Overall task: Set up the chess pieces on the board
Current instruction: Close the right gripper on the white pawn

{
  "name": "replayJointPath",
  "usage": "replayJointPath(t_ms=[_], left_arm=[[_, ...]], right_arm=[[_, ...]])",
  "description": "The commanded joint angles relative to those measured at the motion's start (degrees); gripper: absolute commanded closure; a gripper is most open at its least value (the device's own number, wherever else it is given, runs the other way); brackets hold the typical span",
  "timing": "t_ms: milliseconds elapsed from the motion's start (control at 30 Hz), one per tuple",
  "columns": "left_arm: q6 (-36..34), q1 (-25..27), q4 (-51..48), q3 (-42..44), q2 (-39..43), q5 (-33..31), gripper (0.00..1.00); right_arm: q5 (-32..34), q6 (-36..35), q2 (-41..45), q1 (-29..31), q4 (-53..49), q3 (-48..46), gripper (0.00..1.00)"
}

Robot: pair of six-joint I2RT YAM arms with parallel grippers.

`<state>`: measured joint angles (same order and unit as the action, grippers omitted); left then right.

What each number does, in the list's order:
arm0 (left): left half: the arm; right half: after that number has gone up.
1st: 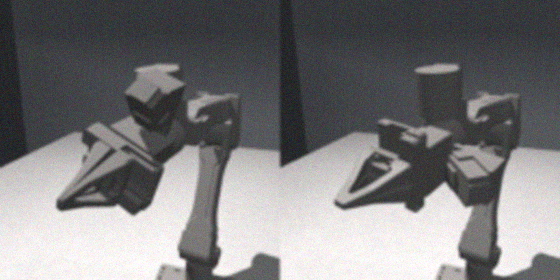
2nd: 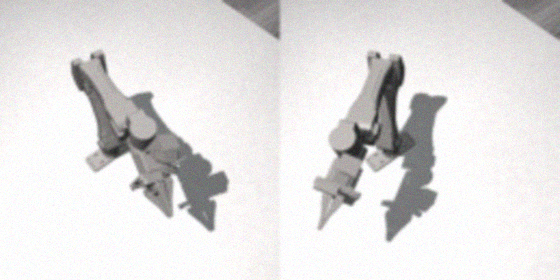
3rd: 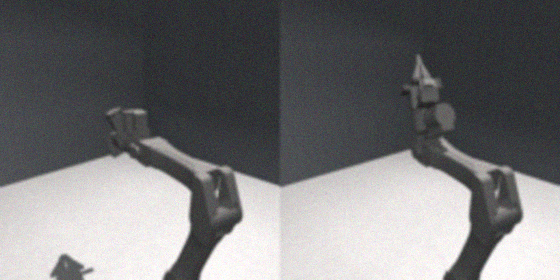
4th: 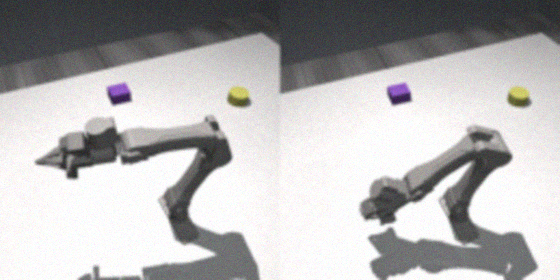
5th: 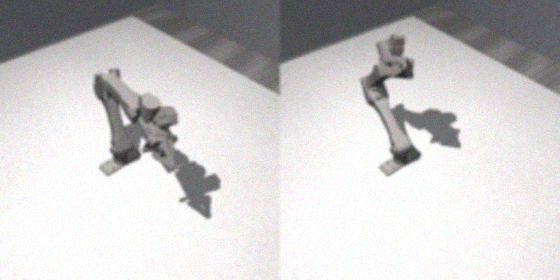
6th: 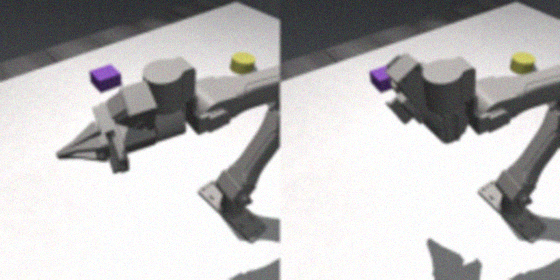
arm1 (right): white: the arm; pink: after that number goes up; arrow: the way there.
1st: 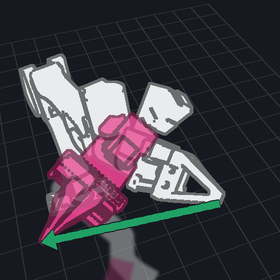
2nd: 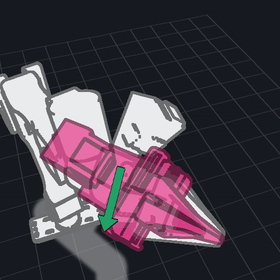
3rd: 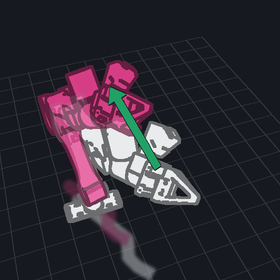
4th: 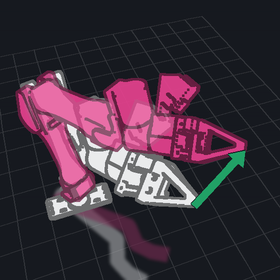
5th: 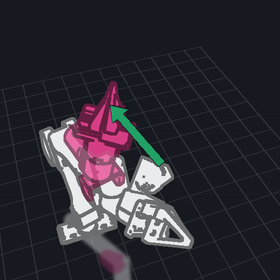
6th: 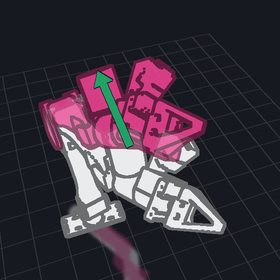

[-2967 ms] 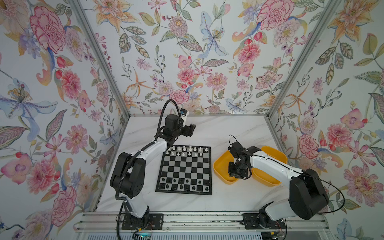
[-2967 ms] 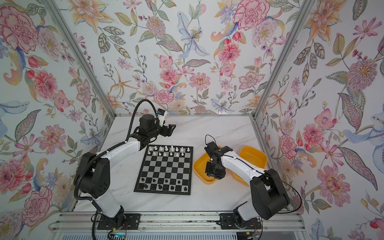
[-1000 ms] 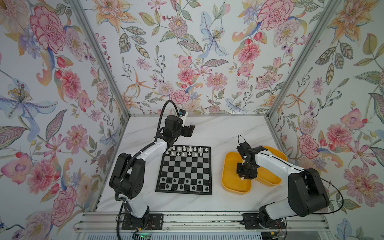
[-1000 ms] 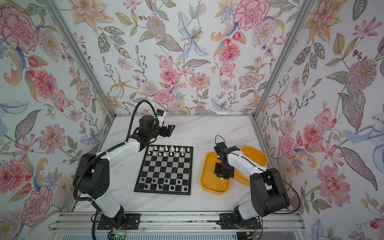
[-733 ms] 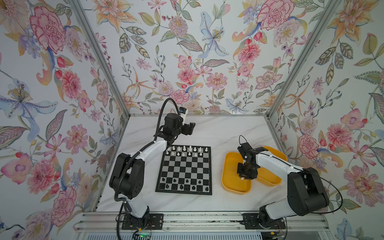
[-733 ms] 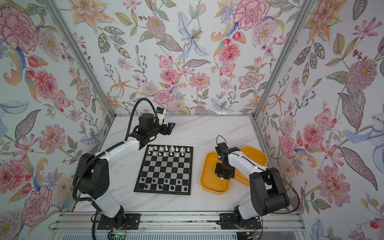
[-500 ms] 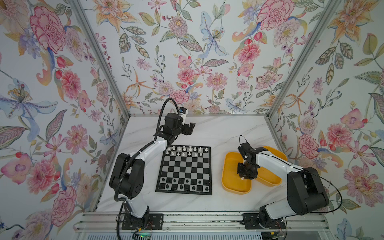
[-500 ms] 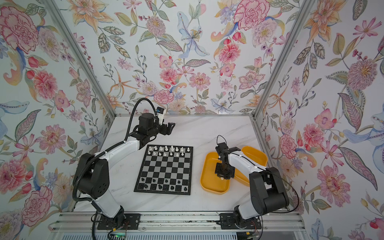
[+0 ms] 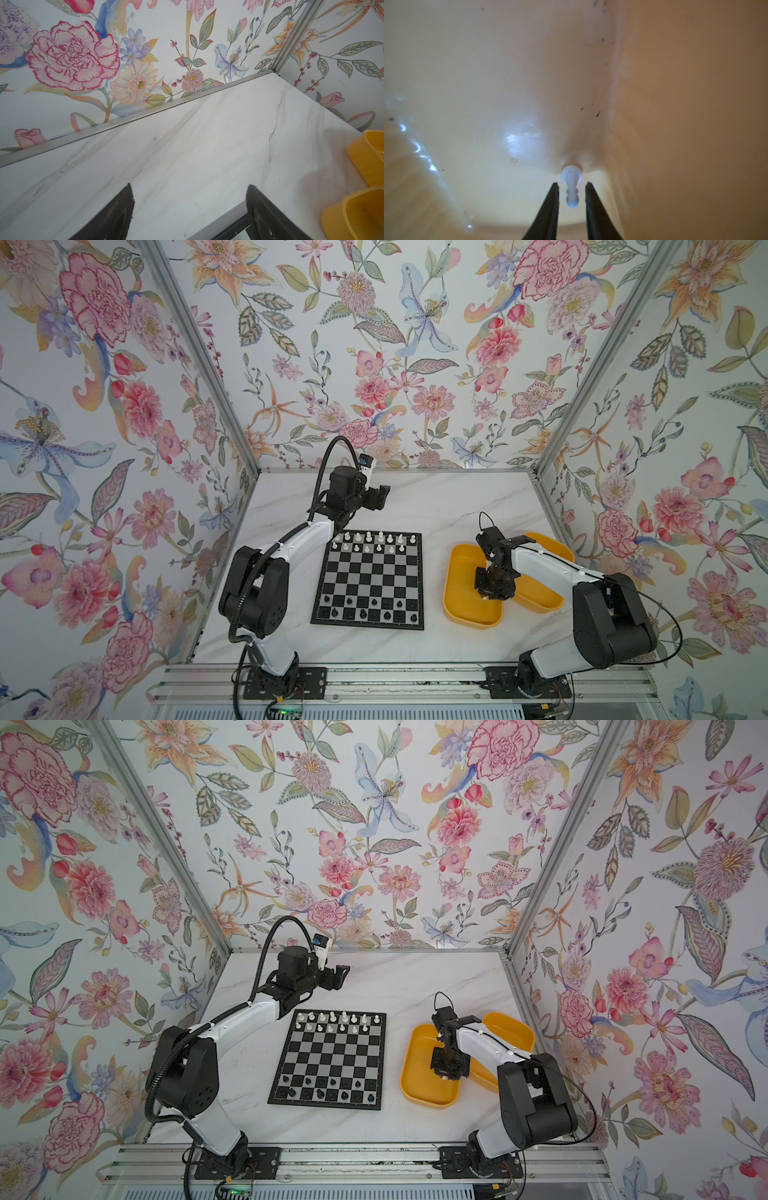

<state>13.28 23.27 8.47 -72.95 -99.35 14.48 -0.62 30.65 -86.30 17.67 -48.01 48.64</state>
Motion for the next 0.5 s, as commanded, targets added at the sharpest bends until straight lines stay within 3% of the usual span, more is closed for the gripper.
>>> replayJointPath(t_ms=[0, 467], left_arm=[[-0.7, 0.7, -1.7, -0.3, 1.6, -1.4, 0.14], [-0.8, 1.5, -2.5, -0.4, 2.3, -2.7, 0.14]], right_arm=[[0.0, -0.6, -0.9, -0.5, 0.5, -1.0, 0.76], [-0.6, -1.6, -1.4, -1.0, 1.8, -0.7, 0.76]])
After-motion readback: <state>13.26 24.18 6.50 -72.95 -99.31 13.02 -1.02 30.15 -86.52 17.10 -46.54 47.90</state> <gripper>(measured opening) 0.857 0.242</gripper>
